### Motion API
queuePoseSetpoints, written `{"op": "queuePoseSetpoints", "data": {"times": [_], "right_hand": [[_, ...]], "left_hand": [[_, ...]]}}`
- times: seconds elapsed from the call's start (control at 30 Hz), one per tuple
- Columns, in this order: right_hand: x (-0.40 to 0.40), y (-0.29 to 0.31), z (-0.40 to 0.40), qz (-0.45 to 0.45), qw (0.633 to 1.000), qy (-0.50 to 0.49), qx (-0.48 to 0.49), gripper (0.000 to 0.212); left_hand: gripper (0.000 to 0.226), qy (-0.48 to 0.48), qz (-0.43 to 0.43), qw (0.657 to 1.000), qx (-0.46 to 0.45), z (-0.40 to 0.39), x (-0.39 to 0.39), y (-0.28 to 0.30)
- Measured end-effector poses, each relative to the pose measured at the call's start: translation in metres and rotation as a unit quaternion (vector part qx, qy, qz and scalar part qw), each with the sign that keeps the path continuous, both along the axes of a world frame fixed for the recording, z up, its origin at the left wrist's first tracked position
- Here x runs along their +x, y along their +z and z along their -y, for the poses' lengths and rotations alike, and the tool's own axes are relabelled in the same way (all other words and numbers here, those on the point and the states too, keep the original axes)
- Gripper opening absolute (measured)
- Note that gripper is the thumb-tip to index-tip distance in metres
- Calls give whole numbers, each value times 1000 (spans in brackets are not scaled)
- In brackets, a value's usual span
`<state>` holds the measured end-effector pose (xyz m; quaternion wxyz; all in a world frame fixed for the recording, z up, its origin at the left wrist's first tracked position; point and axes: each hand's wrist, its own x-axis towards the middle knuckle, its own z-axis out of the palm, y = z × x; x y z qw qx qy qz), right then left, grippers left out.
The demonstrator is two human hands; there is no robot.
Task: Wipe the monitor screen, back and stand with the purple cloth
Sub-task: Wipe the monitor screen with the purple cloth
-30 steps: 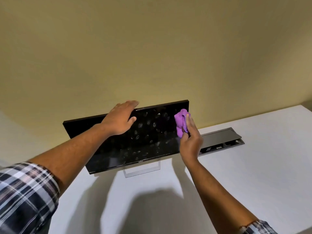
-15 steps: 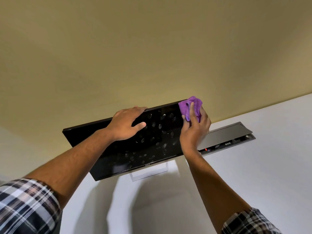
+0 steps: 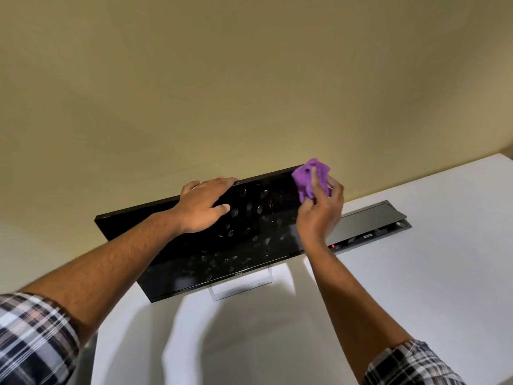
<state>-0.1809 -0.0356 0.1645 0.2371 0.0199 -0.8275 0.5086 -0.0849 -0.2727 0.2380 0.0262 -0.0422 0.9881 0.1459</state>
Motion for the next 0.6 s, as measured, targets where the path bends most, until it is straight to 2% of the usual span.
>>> {"op": "queuePoseSetpoints", "data": {"times": [0.13,0.33,0.4,0.5,0.6], "right_hand": [[3,4,13,-4,1000,-15,-7,72],[29,-6,26,-72,977,131,150,81],[14,-3,14,-40,991,84,97,75],[-8,2,0,16,999,-5,-36,64],[-7,4,9,20,999,-20,-33,67]], "left_hand": [[64,3,-2,1000,5,1,-2,0],[66,2,-7,1000,-12,-1,-1,2],[66,1,0,1000,-4,-1,0,2],[68,3,-1,1000,11,-2,2,4],[69,5,1,1000,11,-4,3,7]]}}
